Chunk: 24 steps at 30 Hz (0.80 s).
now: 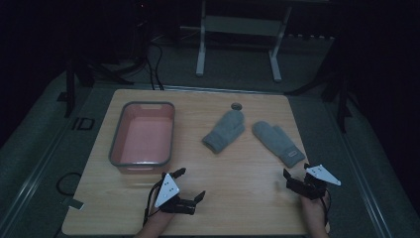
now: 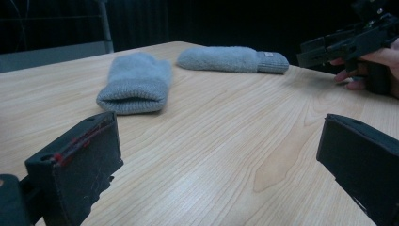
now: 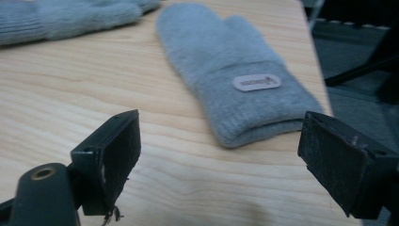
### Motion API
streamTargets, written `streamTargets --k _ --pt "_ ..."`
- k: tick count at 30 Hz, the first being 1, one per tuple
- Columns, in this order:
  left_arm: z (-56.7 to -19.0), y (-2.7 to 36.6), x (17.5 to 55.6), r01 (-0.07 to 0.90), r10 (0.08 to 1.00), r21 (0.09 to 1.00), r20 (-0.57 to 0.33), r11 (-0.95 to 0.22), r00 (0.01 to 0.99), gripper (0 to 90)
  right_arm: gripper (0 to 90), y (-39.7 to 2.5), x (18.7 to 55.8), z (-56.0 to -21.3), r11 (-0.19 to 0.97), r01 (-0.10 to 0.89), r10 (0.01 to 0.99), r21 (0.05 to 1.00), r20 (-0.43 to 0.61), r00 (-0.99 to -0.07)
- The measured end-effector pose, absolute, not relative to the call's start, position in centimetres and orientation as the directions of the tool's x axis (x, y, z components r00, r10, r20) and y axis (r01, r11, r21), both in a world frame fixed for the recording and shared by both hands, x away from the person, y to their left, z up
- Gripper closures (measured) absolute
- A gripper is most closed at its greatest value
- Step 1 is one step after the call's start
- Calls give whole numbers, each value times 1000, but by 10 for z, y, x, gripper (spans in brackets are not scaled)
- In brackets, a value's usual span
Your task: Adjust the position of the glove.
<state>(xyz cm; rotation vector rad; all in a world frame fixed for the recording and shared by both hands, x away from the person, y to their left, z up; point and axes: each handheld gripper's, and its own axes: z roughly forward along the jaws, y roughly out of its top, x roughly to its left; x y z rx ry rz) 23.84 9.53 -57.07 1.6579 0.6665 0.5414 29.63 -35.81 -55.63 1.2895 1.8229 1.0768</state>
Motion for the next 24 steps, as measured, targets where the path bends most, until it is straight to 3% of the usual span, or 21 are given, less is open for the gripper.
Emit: streamTargets --k 5,15,18,24 --pt "-571 95 238 133 687 983 -11 -126 726 6 128 -361 296 -556 129 440 958 889 3 -287" --pt "-571 96 239 135 679 983 -14 -126 734 6 134 -361 302 -542 176 448 943 876 -20 -332" --pt "-571 95 238 130 678 983 -8 -129 735 6 141 -364 309 -539 147 505 933 850 51 -357" --pt "-571 96 239 130 678 983 -9 -128 735 6 141 -353 319 -536 176 567 911 805 84 -403"
